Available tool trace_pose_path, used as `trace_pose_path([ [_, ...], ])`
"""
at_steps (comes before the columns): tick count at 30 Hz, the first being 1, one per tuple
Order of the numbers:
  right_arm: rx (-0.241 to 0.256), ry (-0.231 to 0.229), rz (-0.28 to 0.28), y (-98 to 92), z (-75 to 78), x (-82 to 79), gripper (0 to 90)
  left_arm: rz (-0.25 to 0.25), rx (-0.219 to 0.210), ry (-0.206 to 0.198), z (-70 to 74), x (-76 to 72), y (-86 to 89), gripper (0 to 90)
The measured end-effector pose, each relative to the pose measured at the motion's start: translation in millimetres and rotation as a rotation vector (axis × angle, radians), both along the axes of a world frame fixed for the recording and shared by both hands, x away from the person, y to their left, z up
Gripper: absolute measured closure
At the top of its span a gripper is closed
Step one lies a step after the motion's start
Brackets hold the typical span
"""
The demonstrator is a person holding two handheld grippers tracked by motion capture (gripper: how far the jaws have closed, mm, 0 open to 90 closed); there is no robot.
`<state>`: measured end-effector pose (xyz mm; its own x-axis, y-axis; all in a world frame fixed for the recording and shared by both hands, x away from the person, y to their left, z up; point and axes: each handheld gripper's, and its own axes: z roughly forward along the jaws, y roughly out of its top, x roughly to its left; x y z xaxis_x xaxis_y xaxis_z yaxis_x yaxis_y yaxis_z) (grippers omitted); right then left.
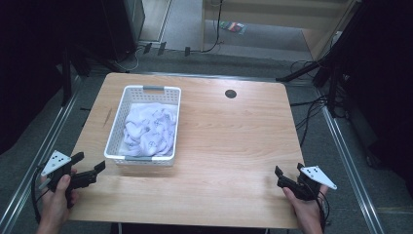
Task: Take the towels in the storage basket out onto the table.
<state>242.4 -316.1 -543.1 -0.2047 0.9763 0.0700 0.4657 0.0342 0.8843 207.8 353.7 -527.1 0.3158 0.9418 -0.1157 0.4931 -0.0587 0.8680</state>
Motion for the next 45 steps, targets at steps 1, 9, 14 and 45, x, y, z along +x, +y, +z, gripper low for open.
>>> trace_pose_path([
  [1, -0.001, 0.002, 0.001, 0.1, 0.0, 0.1, 14.5, -0.010, -0.006, -0.002, 1.5, -0.1, -1.1, 8.9],
  [9, -0.009, 0.005, 0.002, 0.7, -0.2, 0.4, 14.6, -0.082, -0.048, -0.005, 23.4, 3.0, -7.4, 0.7],
  [14, -0.011, 0.009, 0.001, 1.3, -0.5, 0.9, 14.9, -0.087, -0.036, 0.023, 35.1, 9.9, -11.3, 0.0],
  [45, -0.035, 0.036, -0.018, 4.2, -1.8, 2.8, 15.4, -0.181, 0.094, 0.182, 75.8, 77.6, -71.8, 0.0],
])
